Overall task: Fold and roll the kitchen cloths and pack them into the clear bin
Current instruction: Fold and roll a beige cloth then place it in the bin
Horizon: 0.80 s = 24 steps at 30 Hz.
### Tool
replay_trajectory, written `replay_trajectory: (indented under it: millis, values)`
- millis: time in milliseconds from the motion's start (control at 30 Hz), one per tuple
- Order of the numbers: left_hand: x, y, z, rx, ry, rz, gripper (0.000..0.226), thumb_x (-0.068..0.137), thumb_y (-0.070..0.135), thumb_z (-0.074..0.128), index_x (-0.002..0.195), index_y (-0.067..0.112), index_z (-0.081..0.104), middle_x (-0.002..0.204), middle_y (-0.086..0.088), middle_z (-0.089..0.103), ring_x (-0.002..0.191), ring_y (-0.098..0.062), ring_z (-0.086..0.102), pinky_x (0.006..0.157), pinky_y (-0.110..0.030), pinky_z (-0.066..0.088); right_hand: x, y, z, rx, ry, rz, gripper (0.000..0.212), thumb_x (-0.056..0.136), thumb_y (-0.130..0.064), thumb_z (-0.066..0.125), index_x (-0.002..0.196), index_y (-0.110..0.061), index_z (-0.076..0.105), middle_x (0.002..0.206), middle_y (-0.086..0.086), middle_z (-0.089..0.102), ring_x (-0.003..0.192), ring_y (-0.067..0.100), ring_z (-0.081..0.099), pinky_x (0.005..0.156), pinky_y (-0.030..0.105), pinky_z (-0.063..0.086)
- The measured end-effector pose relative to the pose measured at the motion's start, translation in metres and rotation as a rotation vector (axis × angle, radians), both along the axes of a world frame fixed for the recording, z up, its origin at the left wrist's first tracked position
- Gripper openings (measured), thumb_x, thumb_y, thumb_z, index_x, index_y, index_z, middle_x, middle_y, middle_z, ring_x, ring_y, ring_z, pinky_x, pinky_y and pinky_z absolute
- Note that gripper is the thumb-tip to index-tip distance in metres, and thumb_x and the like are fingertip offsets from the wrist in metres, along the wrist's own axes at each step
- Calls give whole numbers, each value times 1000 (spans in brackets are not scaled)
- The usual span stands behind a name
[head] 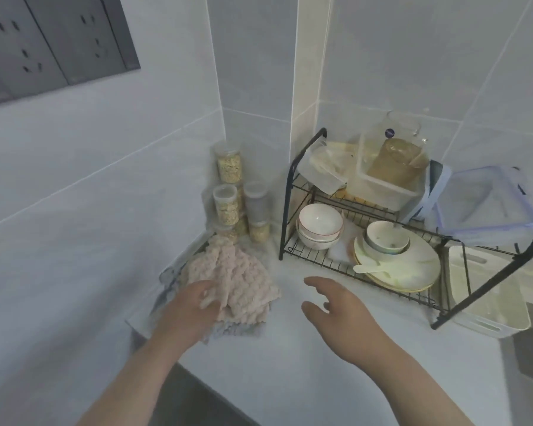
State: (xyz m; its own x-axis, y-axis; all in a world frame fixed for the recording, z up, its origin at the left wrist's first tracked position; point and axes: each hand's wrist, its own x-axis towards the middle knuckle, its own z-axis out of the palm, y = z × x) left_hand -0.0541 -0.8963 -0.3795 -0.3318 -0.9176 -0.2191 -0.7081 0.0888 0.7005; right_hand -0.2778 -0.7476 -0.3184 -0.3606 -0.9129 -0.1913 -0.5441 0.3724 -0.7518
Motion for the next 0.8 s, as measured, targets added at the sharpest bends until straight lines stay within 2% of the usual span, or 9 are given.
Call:
replay_trajectory:
  millis: [100,167,267,400,500,533,633,700,800]
  values:
    - [12,-46,-47,-21,-225,-153,49,89,41,52,136,32,45,138,8,46,126,-16,46,103,-35,41,20,-47,-18,65,-10,-34,42,97,-30,50,138,-32,43,142,-13,42,126,7,44,93,15,30]
    - [18,-64,-71,-68,-270,-283,43,83,47,50,124,33,50,125,12,50,115,-15,52,94,-35,47,33,-76,-33,98,-17,-48,40,97,-30,50,136,-33,45,142,-13,43,117,6,47,91,16,31]
    - [26,-82,-99,-142,-287,-381,44,80,45,59,119,27,54,123,13,47,108,-12,50,87,-33,49,48,-110,-59,145,-28,-50,38,97,-30,49,135,-33,47,141,-13,44,99,4,46,88,16,32]
    - [31,-97,-128,-247,-121,-382,19,80,19,68,99,20,68,104,12,54,97,-12,53,84,-28,48,59,-136,-93,137,-45,-41,32,96,-28,50,127,-35,54,139,-17,47,97,1,52,91,18,39]
    - [30,-106,-131,-135,64,-255,12,81,11,69,82,24,68,90,9,58,81,-2,55,76,-17,45,62,-145,-113,95,-99,-67,27,95,-24,51,114,-42,57,128,-20,53,104,4,58,90,24,49]
    - [31,-108,-130,-92,114,-199,17,82,11,68,75,27,65,82,9,59,74,0,55,69,-14,42,62,-148,-120,66,-107,-63,27,95,-22,51,111,-43,57,123,-21,54,100,-1,58,86,21,50]
    - [31,-113,-126,-41,203,-74,18,86,18,64,71,28,62,63,13,59,56,2,52,56,-22,38,64,-156,-137,-59,-47,-19,28,95,-18,51,106,-42,59,115,-26,55,93,-13,55,74,3,43]
    - [31,-117,-122,-95,242,-46,12,88,26,62,76,27,64,64,16,61,59,3,54,56,-23,37,65,-167,-148,-131,34,44,28,94,-18,54,112,-38,63,114,-27,55,93,-15,53,78,-1,39]
    - [28,-121,-113,-228,288,-61,14,88,32,60,79,23,66,65,7,60,59,-5,53,58,-29,39,71,-183,-157,-222,159,179,34,89,-22,60,122,-29,62,119,-22,55,96,-14,48,87,-2,34]
